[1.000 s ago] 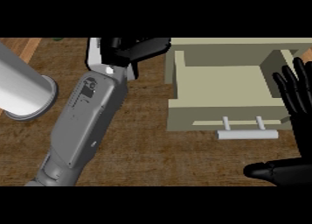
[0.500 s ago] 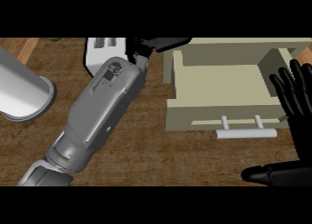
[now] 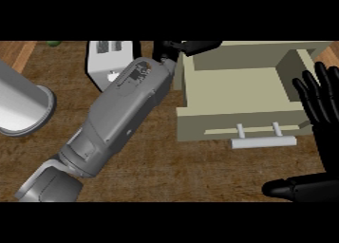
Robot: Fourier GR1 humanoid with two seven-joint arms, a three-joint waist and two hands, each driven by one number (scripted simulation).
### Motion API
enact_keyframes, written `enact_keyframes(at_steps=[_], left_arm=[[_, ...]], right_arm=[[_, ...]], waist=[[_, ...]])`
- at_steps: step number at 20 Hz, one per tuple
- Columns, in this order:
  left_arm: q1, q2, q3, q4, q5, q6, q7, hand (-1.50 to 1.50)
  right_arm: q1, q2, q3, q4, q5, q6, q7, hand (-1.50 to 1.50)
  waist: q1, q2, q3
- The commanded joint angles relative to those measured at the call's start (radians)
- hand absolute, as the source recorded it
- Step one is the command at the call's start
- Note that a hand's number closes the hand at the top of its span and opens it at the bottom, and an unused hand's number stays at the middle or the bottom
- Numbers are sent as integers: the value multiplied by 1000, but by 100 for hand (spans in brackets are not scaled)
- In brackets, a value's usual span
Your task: Pick up the cup, place it into the drawer and close the drawer
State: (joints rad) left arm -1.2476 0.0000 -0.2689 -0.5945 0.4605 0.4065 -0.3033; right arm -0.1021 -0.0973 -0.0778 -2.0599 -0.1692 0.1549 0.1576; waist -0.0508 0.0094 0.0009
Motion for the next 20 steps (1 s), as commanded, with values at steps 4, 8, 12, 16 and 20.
enact_keyframes(at_steps=[4, 8, 12, 16, 20], left_arm=[[-18, 0, -161, 116, 91, 43, -53, 150], [-73, 0, -191, 161, 129, 39, -48, 150], [-44, 0, -288, 182, 134, 74, -34, 150], [-47, 0, -362, 188, 123, 106, -10, -150], [-92, 1, -337, 201, 170, 76, -18, -150]], right_arm=[[-57, 6, 11, 16, 9, -19, 21, -150], [-20, 15, 30, 39, 21, 13, -46, -150], [-68, -16, 1, 78, -17, 40, -36, -150], [-71, -7, -1, 76, -24, 28, -24, -150], [-62, 1, 14, 66, -27, 38, -42, -150]], waist=[[-26, 7, 0], [-39, 11, 1], [-60, 18, 2], [-56, 14, 1], [-57, 18, 1]])
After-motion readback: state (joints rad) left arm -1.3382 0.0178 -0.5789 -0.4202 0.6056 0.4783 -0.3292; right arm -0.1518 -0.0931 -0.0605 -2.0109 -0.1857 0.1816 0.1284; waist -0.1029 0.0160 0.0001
